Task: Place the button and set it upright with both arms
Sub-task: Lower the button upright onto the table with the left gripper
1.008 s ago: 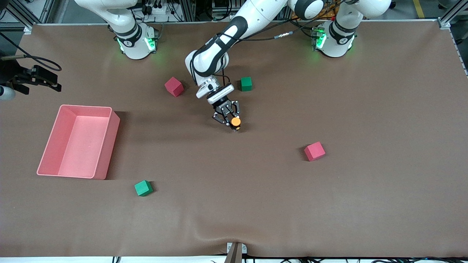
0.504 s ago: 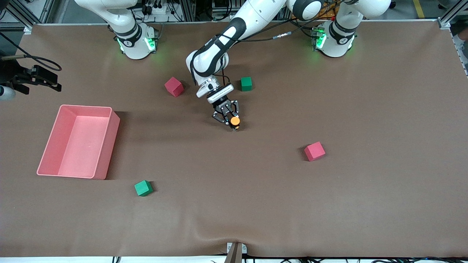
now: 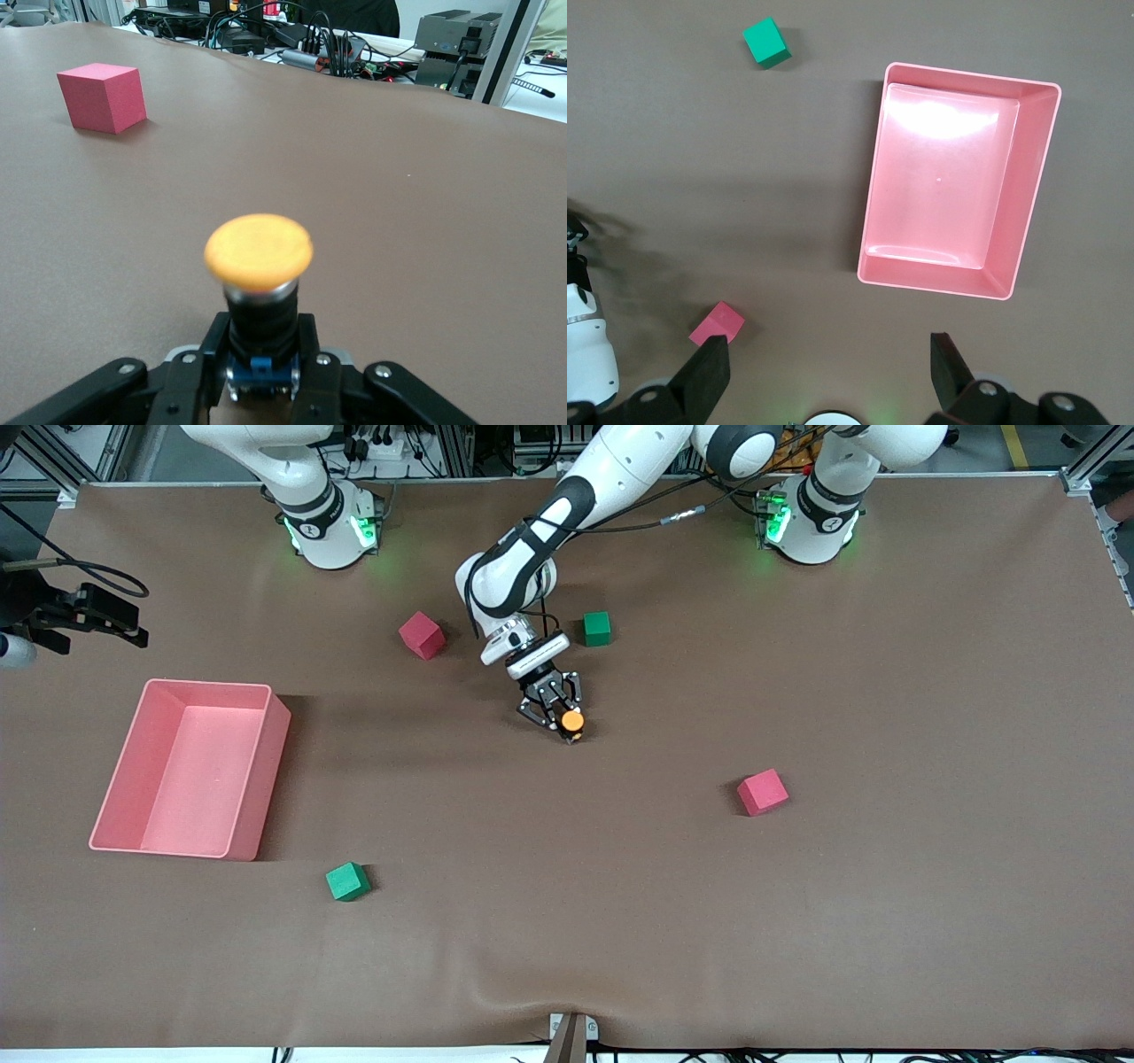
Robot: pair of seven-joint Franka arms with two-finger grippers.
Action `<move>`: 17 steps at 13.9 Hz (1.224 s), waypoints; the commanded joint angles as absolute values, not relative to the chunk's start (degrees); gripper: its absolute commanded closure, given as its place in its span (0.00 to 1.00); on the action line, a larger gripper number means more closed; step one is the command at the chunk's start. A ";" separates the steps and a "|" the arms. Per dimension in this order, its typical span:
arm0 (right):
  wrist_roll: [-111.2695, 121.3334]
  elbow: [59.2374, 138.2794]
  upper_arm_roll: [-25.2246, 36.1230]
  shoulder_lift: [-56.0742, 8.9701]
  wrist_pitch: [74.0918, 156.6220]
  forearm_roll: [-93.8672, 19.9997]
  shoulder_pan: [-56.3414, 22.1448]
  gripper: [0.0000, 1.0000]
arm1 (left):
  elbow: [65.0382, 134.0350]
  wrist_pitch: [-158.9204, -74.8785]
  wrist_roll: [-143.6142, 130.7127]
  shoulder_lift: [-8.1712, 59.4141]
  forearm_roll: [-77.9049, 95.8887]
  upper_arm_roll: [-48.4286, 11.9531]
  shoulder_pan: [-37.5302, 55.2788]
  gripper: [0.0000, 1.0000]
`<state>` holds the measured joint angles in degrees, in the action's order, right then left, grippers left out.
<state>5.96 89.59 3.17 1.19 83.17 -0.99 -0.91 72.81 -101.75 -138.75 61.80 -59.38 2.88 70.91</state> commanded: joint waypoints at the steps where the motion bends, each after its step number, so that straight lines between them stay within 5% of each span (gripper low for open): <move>1: 5.80 89.65 3.08 1.76 82.54 -1.23 0.00 0.00 | 72.16 -102.83 -139.57 62.31 -60.73 3.16 71.28 0.56; 3: 5.63 89.30 3.08 1.67 82.62 -1.14 0.53 0.00 | 72.25 -103.10 -139.57 62.31 -60.73 3.16 71.28 0.51; 6: 5.63 89.30 3.16 1.41 83.23 -1.05 0.70 0.00 | 72.25 -103.10 -138.78 62.23 -60.73 3.16 71.28 0.02; 17: 5.45 88.77 3.08 0.88 84.64 -0.88 0.35 0.00 | 72.95 -99.41 -134.40 59.59 -60.12 0.01 73.12 0.00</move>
